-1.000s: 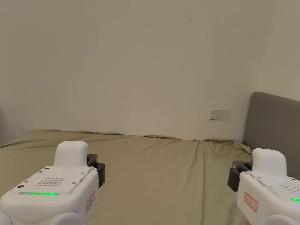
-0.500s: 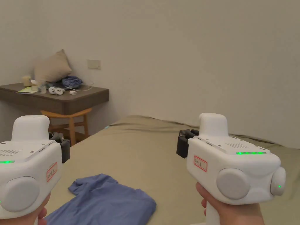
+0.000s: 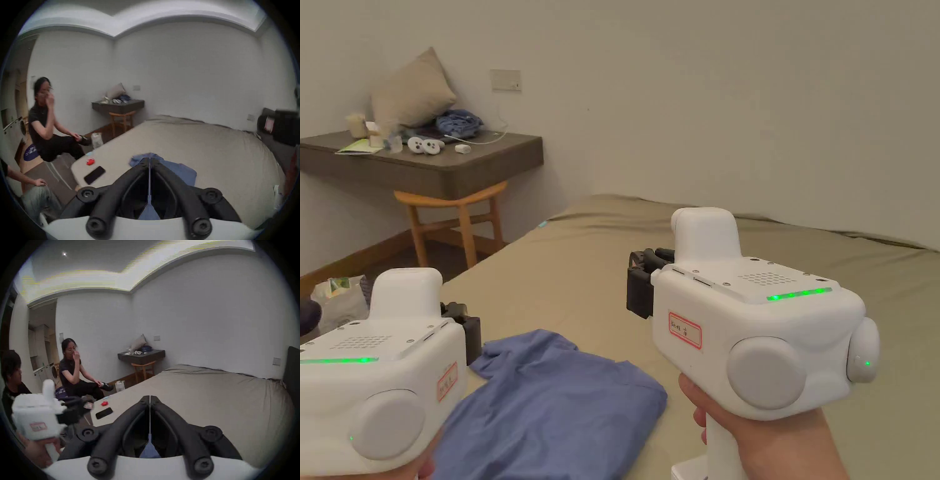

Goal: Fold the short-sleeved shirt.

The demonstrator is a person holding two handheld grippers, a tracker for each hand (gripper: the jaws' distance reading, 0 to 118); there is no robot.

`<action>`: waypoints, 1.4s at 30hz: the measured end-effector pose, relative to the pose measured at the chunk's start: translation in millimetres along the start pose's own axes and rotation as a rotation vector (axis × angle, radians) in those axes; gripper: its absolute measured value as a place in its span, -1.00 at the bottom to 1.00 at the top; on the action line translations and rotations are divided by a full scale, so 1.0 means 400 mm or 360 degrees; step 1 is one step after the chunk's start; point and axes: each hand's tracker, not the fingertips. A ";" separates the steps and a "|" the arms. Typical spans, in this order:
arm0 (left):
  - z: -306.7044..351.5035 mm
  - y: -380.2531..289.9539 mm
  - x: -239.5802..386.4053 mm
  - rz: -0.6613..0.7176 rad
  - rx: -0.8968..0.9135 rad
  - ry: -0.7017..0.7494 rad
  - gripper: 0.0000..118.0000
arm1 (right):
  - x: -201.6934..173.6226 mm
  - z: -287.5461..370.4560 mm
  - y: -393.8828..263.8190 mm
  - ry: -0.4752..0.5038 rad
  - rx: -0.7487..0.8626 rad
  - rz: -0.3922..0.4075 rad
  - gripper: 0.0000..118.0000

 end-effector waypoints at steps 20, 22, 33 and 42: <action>-0.772 -0.379 0.338 -0.0197 -0.0861 -0.0389 1.00 | 0.192 -0.371 -0.145 -0.0133 -0.0257 0.0019 -0.94; -0.802 -0.411 0.350 -0.0216 -0.0836 -0.0360 1.00 | 0.204 -0.381 -0.162 -0.0150 -0.0286 0.0013 -0.94; -0.789 -0.417 0.305 -0.0216 -0.0688 -0.0075 -0.82 | 0.263 -0.296 -0.188 -0.0277 -0.0321 -0.0011 -0.94; -0.572 -0.068 0.271 0.0016 -0.0344 -0.0217 -0.81 | 0.343 -0.053 -0.104 -0.0490 -0.0129 -0.0083 -0.94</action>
